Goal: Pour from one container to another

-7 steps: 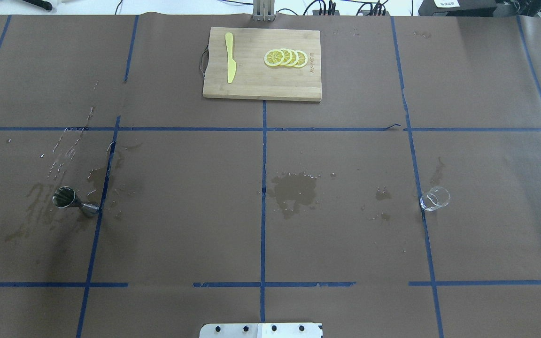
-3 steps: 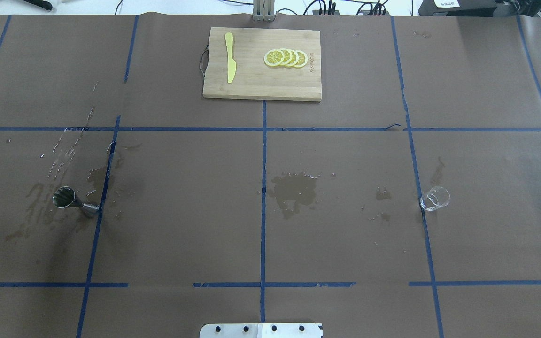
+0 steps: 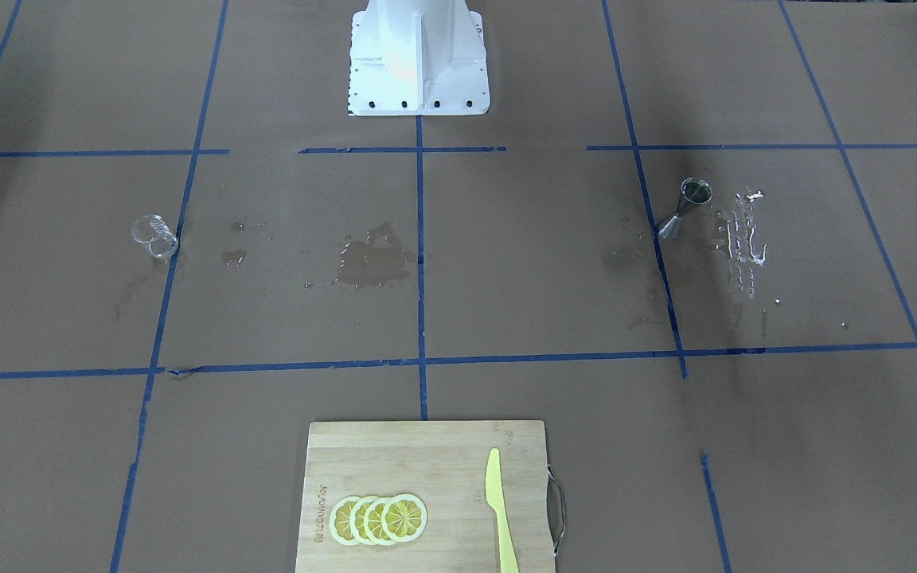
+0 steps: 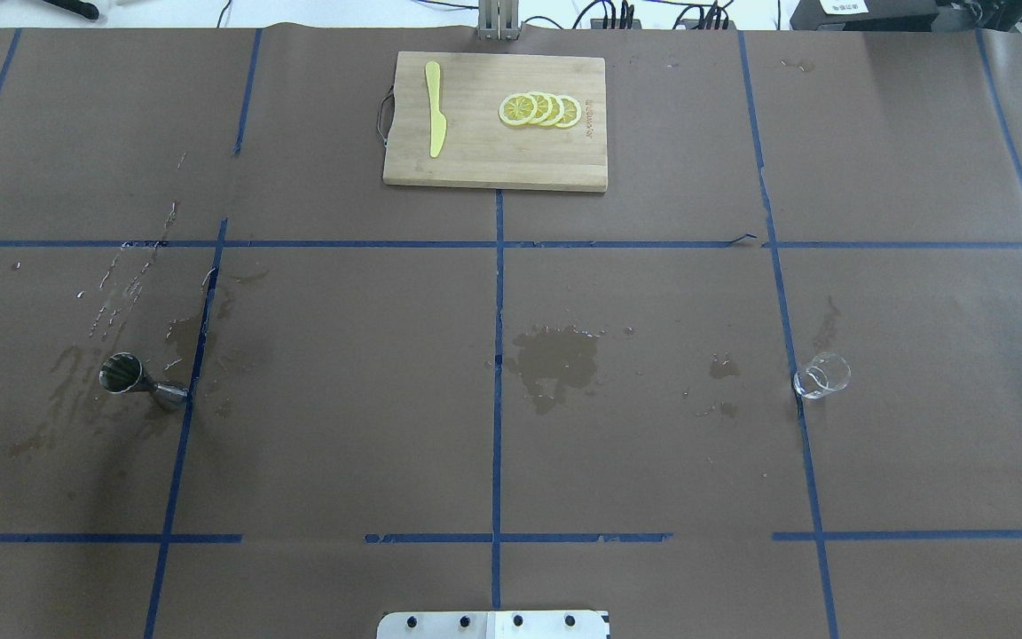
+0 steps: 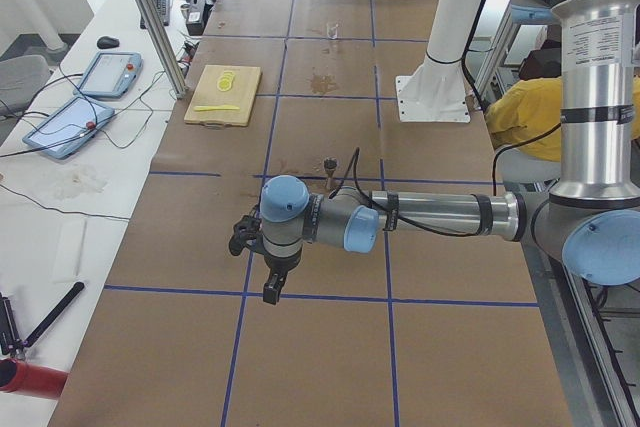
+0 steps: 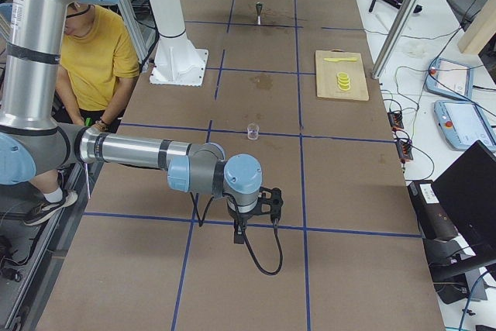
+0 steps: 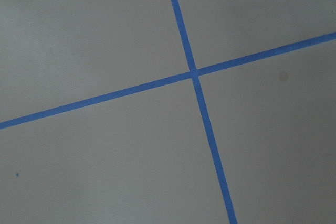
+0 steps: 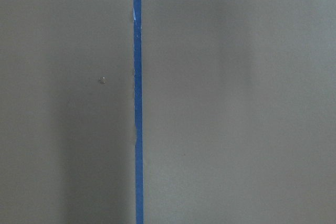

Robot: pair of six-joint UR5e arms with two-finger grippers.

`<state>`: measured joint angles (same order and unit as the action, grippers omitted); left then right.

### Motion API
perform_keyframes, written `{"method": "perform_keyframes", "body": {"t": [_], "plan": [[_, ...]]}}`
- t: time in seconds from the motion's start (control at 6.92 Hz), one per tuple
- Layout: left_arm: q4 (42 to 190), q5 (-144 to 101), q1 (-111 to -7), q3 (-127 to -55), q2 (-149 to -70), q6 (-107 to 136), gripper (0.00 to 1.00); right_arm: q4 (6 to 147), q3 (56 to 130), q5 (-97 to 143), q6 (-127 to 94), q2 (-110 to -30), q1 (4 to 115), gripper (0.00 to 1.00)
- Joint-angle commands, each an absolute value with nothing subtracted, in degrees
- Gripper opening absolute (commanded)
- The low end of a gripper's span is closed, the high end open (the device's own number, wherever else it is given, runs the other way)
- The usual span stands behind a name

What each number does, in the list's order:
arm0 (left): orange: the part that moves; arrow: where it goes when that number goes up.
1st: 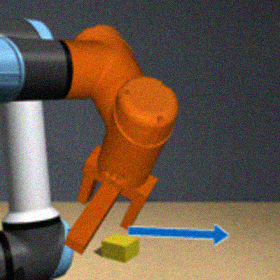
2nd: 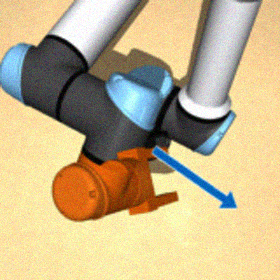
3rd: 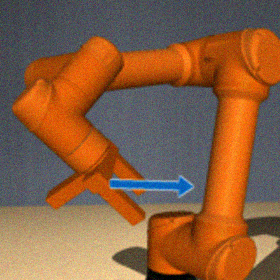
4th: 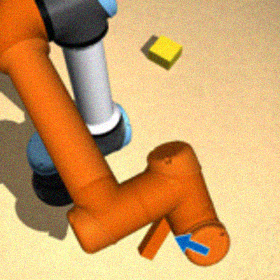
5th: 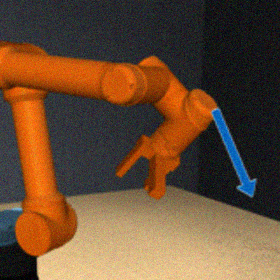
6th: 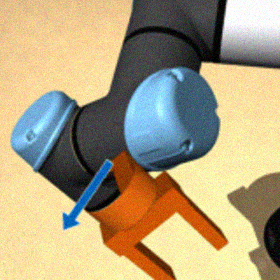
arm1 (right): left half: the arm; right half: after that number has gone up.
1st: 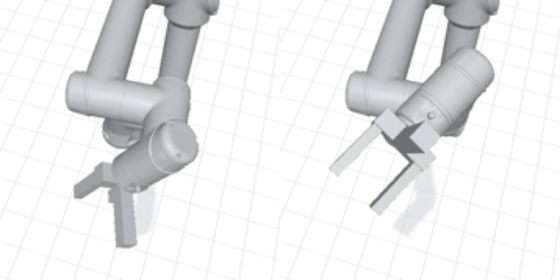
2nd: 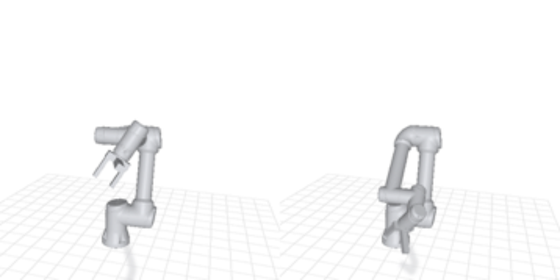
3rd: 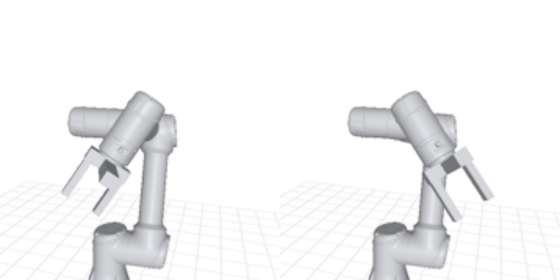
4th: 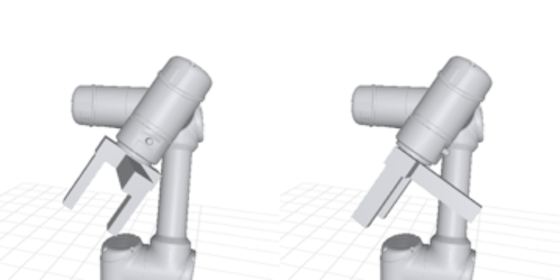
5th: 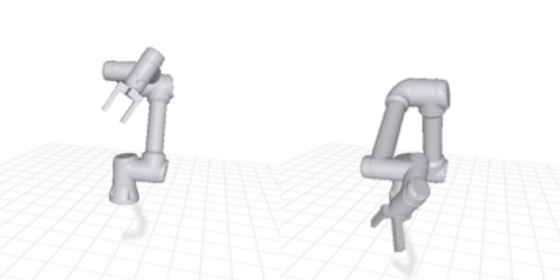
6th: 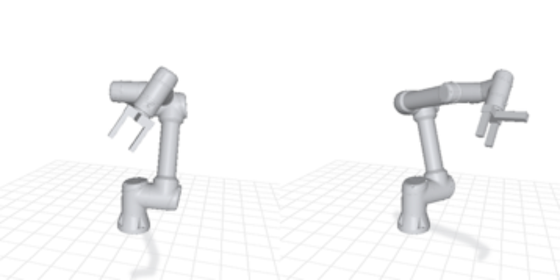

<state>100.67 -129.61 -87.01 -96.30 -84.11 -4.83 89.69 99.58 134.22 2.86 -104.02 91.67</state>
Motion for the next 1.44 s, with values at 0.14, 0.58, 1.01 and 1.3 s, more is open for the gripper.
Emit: {"method": "perform_keyframes", "body": {"t": [0.14,0.58,1.01,1.3], "plan": [[100.37,-130.94,-87.01,-96.24,-84.20,-4.83,1.00,89.47,101.15,133.33,2.47,-103.89,91.67,1.00],[100.63,-133.95,-86.84,-94.04,-85.43,-4.75,1.00,89.38,102.22,132.89,2.11,-103.98,91.58,1.00],[100.55,-133.95,-86.84,-94.04,-85.52,-4.83,1.00,89.21,103.45,133.68,2.72,-104.06,91.58,1.00],[100.55,-133.95,-86.75,-93.96,-85.52,-4.83,1.00,89.21,103.71,133.77,2.81,-104.06,91.58,1.00]]}}
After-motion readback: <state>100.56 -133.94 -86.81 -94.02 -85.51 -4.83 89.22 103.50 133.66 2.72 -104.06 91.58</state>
